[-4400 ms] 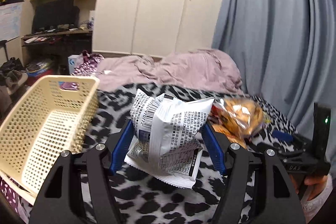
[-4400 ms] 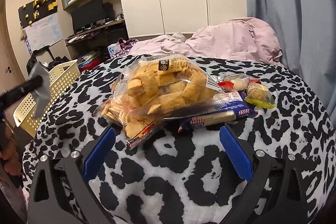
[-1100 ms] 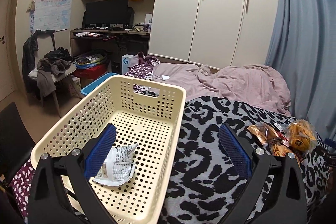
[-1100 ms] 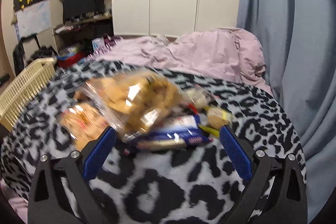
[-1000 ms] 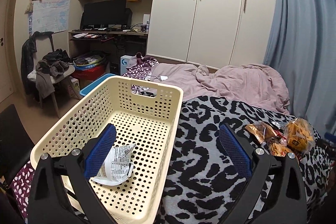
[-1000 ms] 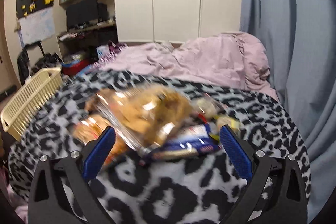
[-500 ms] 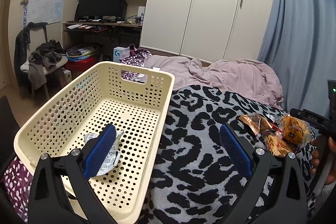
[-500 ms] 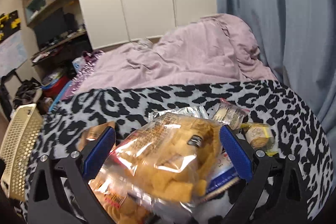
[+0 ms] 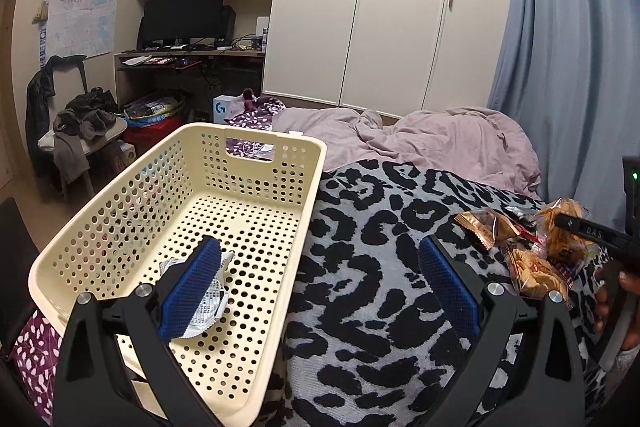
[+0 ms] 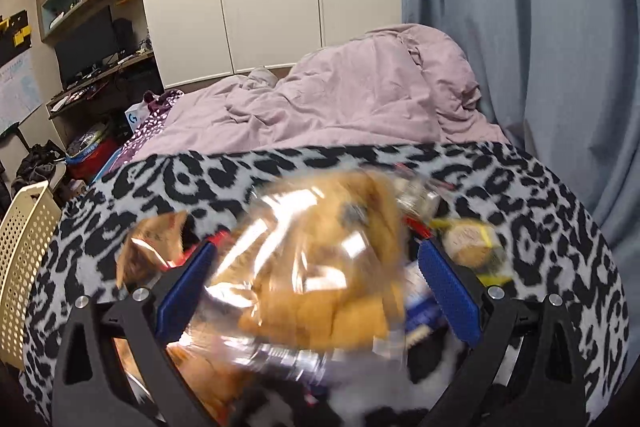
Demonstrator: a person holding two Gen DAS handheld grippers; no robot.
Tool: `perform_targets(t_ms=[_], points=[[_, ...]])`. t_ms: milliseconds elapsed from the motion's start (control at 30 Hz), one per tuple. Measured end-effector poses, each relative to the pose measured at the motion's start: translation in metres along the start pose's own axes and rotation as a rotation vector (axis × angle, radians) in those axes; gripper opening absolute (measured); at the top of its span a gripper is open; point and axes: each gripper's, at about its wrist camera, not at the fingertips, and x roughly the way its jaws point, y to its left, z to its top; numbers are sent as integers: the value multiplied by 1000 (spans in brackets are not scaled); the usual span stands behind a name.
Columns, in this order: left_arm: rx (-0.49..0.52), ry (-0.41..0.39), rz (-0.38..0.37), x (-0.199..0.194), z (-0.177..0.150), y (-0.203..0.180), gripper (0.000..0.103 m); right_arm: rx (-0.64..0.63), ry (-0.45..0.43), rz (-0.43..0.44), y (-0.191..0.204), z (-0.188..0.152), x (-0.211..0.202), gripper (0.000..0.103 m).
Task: Organize snacks
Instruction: 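Grasp the clear cracker bag with the right gripper and lift it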
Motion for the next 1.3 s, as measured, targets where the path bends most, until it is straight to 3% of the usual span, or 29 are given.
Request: perform_targets(t_ms=[167, 333, 433, 600, 733, 867, 1100, 1300], points=[[-9, -8, -2, -2, 1, 3, 100, 0, -2, -60, -19, -9, -7, 98], [-4, 1, -9, -1, -1, 0, 100, -2, -2, 31, -16, -3, -5, 98], [3, 3, -9, -2, -3, -2, 100, -88, -31, 3, -1, 4, -1, 98], [-1, 10, -9, 0, -5, -1, 100, -175, -8, 37, 4, 13, 12, 98], [7, 22, -14, 3, -5, -4, 100, -281, -53, 25, 4, 20, 7, 98], [29, 28, -25, 6, -4, -13, 100, -400, -69, 72, 6, 29, 8, 98], [77, 35, -39, 6, -6, -32, 100, -504, 39, 210, 7, 39, 41, 98], [101, 41, -39, 9, -6, -43, 100, -469, 135, 292, 3, 32, 66, 98]])
